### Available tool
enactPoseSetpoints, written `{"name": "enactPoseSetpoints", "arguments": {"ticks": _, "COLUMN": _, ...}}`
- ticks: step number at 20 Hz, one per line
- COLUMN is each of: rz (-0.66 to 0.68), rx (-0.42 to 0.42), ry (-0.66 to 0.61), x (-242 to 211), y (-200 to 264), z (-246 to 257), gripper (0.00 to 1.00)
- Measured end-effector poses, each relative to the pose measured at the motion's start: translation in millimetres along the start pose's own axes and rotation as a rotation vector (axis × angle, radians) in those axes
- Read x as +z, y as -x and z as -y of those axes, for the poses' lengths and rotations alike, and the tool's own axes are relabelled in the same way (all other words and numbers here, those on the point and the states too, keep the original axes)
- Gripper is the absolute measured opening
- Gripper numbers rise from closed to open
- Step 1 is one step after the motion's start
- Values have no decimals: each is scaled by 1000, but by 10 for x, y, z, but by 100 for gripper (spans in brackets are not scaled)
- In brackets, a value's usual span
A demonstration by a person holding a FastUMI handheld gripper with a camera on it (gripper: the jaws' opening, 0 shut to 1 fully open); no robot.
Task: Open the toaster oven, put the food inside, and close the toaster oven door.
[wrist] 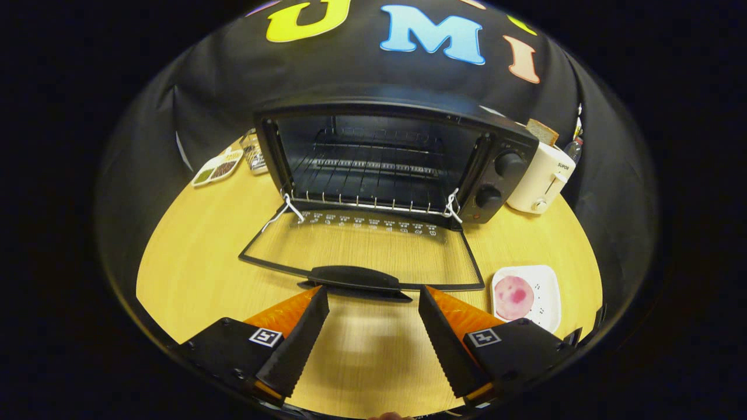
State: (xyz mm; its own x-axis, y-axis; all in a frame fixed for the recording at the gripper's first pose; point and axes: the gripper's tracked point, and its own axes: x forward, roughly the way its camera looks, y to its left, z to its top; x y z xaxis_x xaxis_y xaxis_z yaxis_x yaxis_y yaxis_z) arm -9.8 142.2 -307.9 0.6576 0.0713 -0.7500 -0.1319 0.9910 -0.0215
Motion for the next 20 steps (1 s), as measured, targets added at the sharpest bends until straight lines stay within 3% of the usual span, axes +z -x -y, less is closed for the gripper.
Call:
{"name": "enactPoseSetpoints", "arguments": {"ticks": 4, "rz": -7, "rx": 13, "ry": 70, "x": -86, "y": 203, "z": 357, "gripper": 99}}
{"name": "enactPoseSetpoints", "arguments": {"ticks": 9, "rz": -27, "rx": 9, "ry": -22, "x": -49, "y": 452, "z": 1007, "gripper": 99}}
{"name": "enactPoseSetpoints", "arguments": {"ticks": 14, "rz": -65, "rx": -63, "ry": -47, "x": -68, "y": 491, "z": 1883, "gripper": 99}}
{"name": "enactPoseSetpoints", "arguments": {"ticks": 20, "rz": -154, "rx": -60, "ry": -18, "x": -295, "y": 384, "z": 2649, "gripper": 99}}
